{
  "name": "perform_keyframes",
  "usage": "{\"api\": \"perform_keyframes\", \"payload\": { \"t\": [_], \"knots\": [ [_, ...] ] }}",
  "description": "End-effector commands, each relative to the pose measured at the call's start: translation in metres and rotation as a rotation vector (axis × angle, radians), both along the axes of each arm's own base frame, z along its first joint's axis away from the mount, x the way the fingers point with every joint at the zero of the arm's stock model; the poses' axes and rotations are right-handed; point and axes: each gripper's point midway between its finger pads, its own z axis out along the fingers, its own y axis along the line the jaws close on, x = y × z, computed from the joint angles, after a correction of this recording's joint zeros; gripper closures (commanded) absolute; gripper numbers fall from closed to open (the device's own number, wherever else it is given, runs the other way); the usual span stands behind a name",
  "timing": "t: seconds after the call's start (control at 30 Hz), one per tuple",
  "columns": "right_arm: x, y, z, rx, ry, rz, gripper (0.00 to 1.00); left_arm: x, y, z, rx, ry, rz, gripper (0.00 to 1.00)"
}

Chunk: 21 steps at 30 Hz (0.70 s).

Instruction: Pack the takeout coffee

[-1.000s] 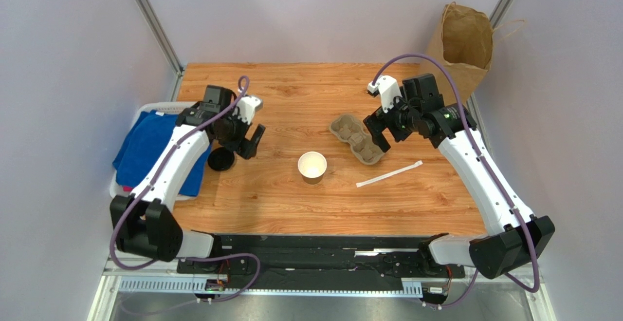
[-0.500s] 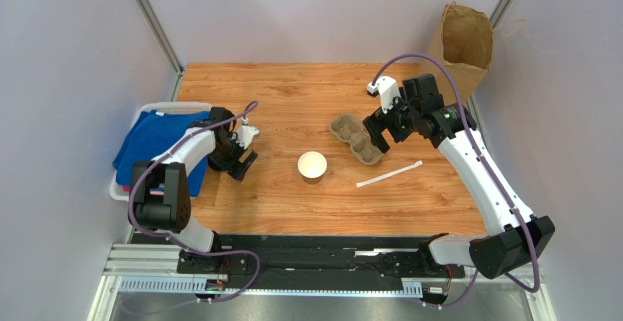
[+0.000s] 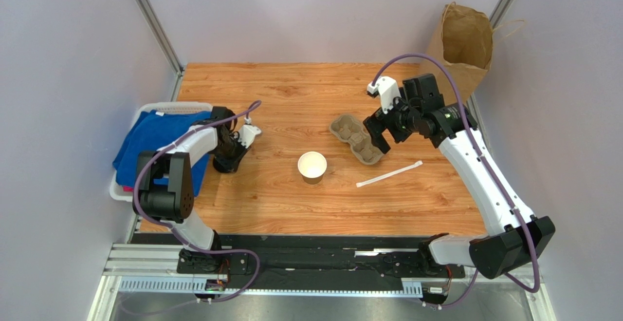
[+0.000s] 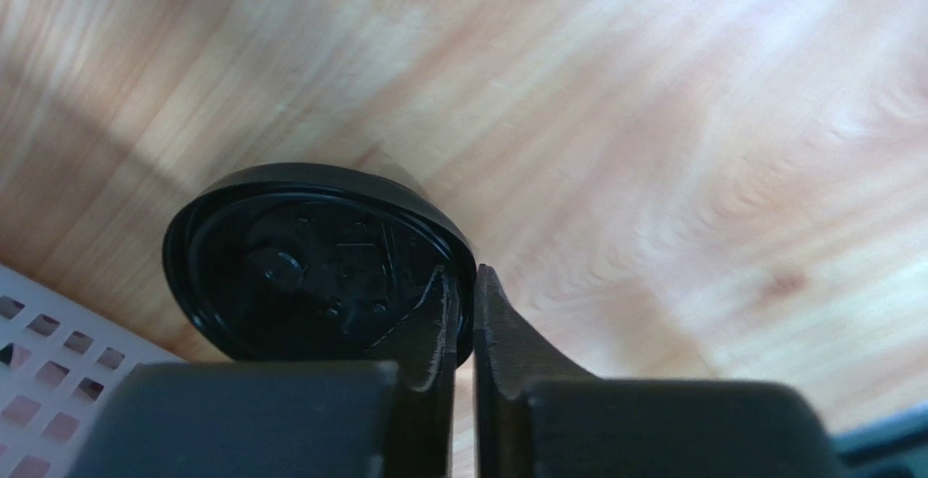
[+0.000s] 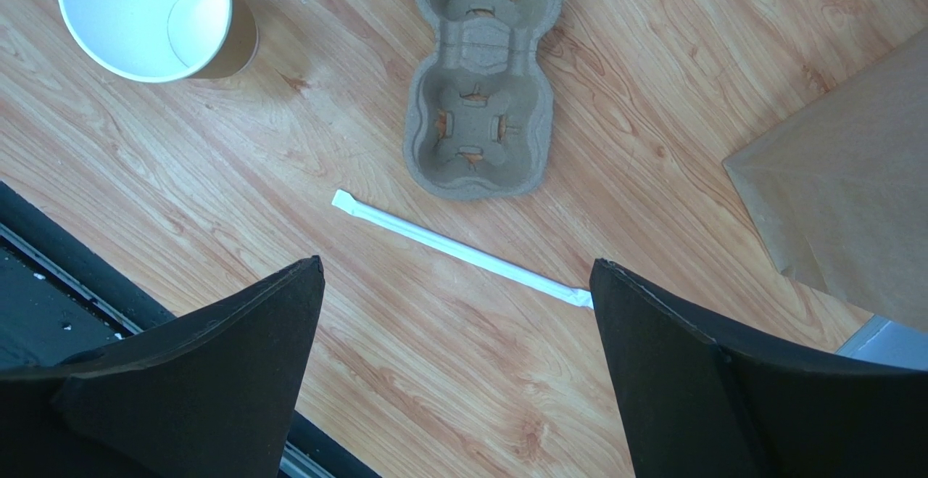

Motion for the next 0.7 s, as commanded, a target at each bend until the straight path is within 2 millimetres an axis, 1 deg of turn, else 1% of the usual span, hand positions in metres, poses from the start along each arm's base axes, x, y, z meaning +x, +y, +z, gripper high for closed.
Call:
{"api": "perform_keyframes", "payload": {
  "t": [0.0, 0.03, 0.07, 0.1, 0.13, 0.17, 0.2, 0.23, 0.27, 0.3, 0.33, 0.37, 0.4, 0.43, 0.47, 0.5, 0.53, 0.57, 0.6, 0.63, 0.67],
  "knots": [
    [0.005, 0.006, 0.036, 0.051, -0.096, 0.023, 0.00, -0.001, -0.033, 0.051, -0.171, -0.050, -0.044, 0.98],
    [0.004, 0.009, 0.038, 0.064, -0.098, 0.037, 0.00, -0.015, -0.044, 0.071, -0.234, -0.019, -0.056, 0.99],
    [0.005, 0.011, 0.042, 0.077, -0.114, 0.046, 0.00, -0.012, -0.072, 0.107, -0.390, -0.049, -0.113, 1.00],
    [0.005, 0.013, 0.047, 0.091, -0.129, 0.055, 0.00, -0.019, -0.085, 0.134, -0.473, -0.066, -0.147, 1.00],
    [0.002, 0.019, 0.053, 0.120, -0.145, 0.083, 0.00, -0.033, -0.097, 0.155, -0.552, -0.039, -0.167, 1.00],
    [0.002, 0.023, 0.061, 0.147, -0.174, 0.100, 0.00, -0.037, -0.120, 0.193, -0.700, -0.078, -0.232, 1.00],
    [0.000, 0.027, 0.068, 0.173, -0.191, 0.119, 0.00, -0.047, -0.128, 0.219, -0.768, -0.116, -0.264, 1.00],
    [-0.007, 0.035, 0.077, 0.226, -0.204, 0.154, 0.00, -0.055, -0.135, 0.238, -0.835, -0.130, -0.288, 1.00],
    [-0.007, 0.040, 0.087, 0.264, -0.238, 0.173, 0.00, -0.068, -0.150, 0.270, -0.975, -0.149, -0.364, 1.00],
    [-0.011, 0.045, 0.095, 0.300, -0.253, 0.190, 0.00, -0.081, -0.155, 0.291, -1.042, -0.174, -0.408, 1.00],
    [-0.020, 0.053, 0.105, 0.365, -0.255, 0.207, 0.00, -0.093, -0.163, 0.319, -1.173, -0.160, -0.456, 1.00],
    [-0.016, 0.057, 0.122, 0.409, -0.312, 0.217, 0.00, -0.099, -0.166, 0.333, -1.228, -0.148, -0.475, 1.00],
    [-0.018, 0.060, 0.132, 0.444, -0.337, 0.225, 0.00, -0.108, -0.168, 0.347, -1.273, -0.142, -0.499, 1.00],
    [-0.025, 0.065, 0.146, 0.490, -0.367, 0.251, 0.00, -0.108, -0.171, 0.365, -1.308, -0.125, -0.519, 1.00],
    [-0.025, 0.069, 0.162, 0.546, -0.404, 0.254, 0.00, -0.109, -0.172, 0.367, -1.314, -0.114, -0.518, 1.00],
    [-0.030, 0.073, 0.173, 0.587, -0.413, 0.266, 0.00, -0.114, -0.175, 0.383, -1.314, -0.159, -0.560, 1.00],
    [-0.031, 0.076, 0.181, 0.622, -0.415, 0.271, 0.00, -0.113, -0.176, 0.380, -1.315, -0.165, -0.554, 1.00],
    [-0.036, 0.082, 0.195, 0.688, -0.401, 0.266, 0.01, -0.114, -0.178, 0.383, -1.315, -0.190, -0.560, 1.00],
    [-0.039, 0.087, 0.200, 0.726, -0.374, 0.280, 0.05, -0.119, -0.180, 0.396, -1.319, -0.248, -0.594, 1.00],
    [-0.043, 0.092, 0.204, 0.767, -0.345, 0.282, 0.08, -0.116, -0.181, 0.394, -1.326, -0.264, -0.565, 1.00],
    [-0.048, 0.099, 0.212, 0.848, -0.288, 0.271, 0.12, -0.117, -0.183, 0.398, -1.334, -0.273, -0.566, 1.00]
  ]
}}
